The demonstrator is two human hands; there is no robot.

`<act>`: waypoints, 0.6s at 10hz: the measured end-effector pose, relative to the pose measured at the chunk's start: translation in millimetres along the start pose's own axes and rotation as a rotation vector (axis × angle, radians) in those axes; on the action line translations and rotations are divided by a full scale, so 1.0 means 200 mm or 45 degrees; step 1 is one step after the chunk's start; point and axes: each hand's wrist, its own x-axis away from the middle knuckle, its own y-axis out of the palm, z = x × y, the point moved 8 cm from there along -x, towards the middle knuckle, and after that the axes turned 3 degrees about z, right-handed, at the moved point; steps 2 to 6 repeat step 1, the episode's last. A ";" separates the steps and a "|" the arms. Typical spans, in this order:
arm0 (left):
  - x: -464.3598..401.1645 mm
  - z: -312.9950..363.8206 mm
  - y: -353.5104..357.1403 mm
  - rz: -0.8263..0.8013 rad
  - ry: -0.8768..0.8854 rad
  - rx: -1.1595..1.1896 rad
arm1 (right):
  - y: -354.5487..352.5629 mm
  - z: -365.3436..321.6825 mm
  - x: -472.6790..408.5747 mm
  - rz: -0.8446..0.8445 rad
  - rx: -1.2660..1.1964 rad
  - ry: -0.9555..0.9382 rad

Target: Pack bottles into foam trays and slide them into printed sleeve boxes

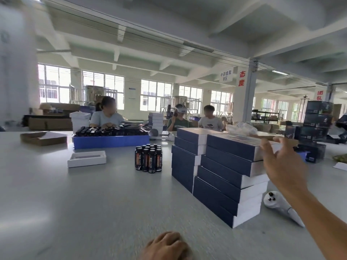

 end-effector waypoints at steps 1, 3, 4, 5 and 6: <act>0.04 0.08 -0.08 0.408 0.121 -0.219 | -0.07 -0.06 0.11 0.022 -0.214 -0.095; 0.04 0.08 -0.08 0.408 0.121 -0.219 | -0.07 -0.06 0.11 0.022 -0.214 -0.095; 0.04 0.08 -0.08 0.408 0.121 -0.219 | -0.07 -0.06 0.11 0.022 -0.214 -0.095; 0.04 0.08 -0.08 0.408 0.121 -0.219 | -0.07 -0.06 0.11 0.022 -0.214 -0.095; 0.04 0.08 -0.08 0.408 0.121 -0.219 | -0.07 -0.06 0.11 0.022 -0.214 -0.095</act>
